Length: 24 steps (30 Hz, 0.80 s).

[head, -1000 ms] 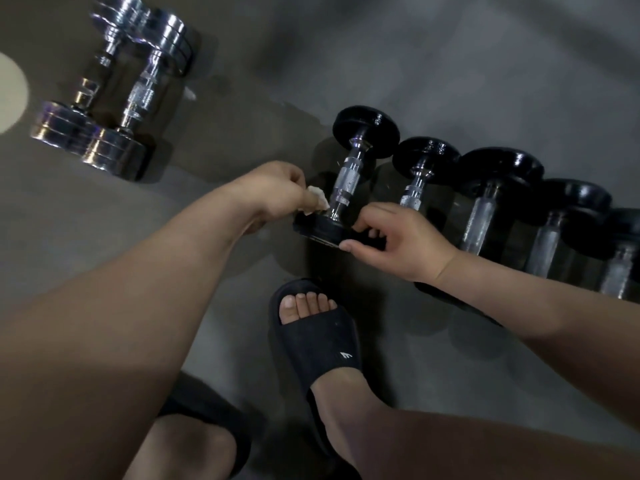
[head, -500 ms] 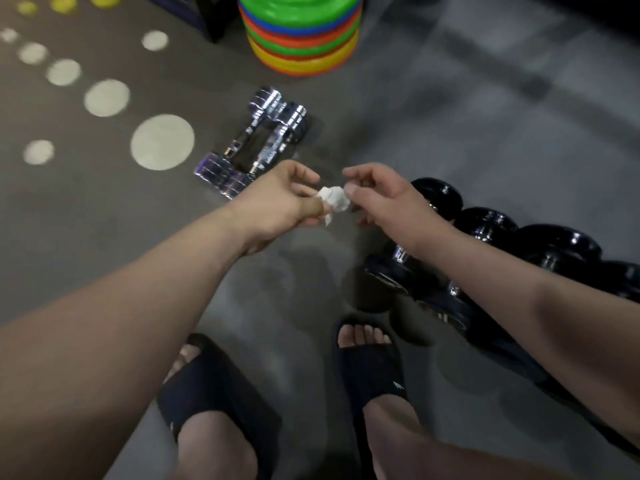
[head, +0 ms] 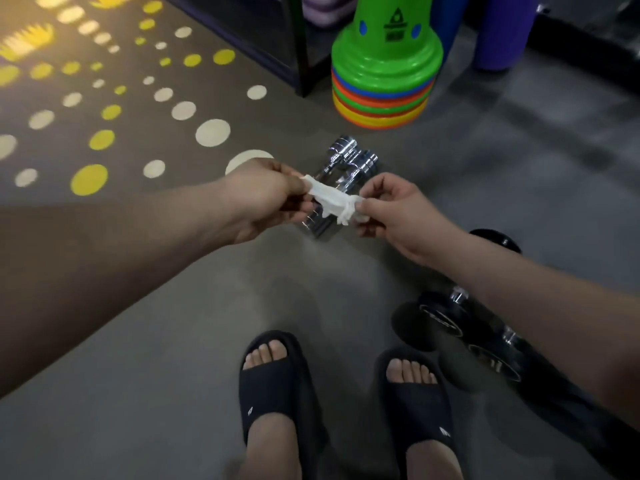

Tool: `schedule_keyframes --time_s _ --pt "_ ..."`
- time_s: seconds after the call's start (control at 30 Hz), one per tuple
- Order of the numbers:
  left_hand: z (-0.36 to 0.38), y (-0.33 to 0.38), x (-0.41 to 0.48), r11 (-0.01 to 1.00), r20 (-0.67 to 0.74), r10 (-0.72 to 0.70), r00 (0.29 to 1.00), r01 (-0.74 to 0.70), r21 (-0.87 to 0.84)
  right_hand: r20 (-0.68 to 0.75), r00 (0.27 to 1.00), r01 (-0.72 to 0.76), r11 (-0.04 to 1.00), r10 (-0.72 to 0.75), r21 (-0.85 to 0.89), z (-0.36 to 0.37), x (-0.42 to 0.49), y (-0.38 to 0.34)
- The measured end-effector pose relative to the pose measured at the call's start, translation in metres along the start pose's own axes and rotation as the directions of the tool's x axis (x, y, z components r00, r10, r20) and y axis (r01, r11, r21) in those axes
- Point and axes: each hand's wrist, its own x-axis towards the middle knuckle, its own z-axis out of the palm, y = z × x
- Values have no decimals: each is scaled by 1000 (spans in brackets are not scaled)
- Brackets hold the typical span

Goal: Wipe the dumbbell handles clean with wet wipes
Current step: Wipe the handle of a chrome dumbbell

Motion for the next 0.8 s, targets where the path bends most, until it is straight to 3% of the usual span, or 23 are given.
schedule_keyframes --time_s 0.13,0.33,0.43,0.5,0.53,0.6,0.67,0.8 --pt "-17 -16 15 999 -30 -16 999 14 -45 102 988 -107 991 115 -81 6 12 -22" --pt "-18 -50 63 999 -280 33 959 -38 -15 178 945 -226 940 275 -254 13 50 -38" --pt "-20 -59 88 981 -393 155 906 -93 172 123 958 -198 906 260 -375 13 78 -32" --pt "-18 -61 97 938 -318 294 901 -209 275 116 969 -143 880 217 -454 11 93 -23" --pt "-15 -61 99 940 -215 295 931 -242 240 125 972 -121 875 201 -468 10 98 -17" --pt "-6 -63 102 969 36 223 974 -225 100 154 969 -110 894 194 -435 9 107 -9" --pt "1 -66 108 987 196 159 968 -161 -4 173 964 -127 921 202 -368 9 114 -2" --pt "2 -74 127 978 138 100 985 -72 -195 39 981 -175 948 192 -265 8 125 16"
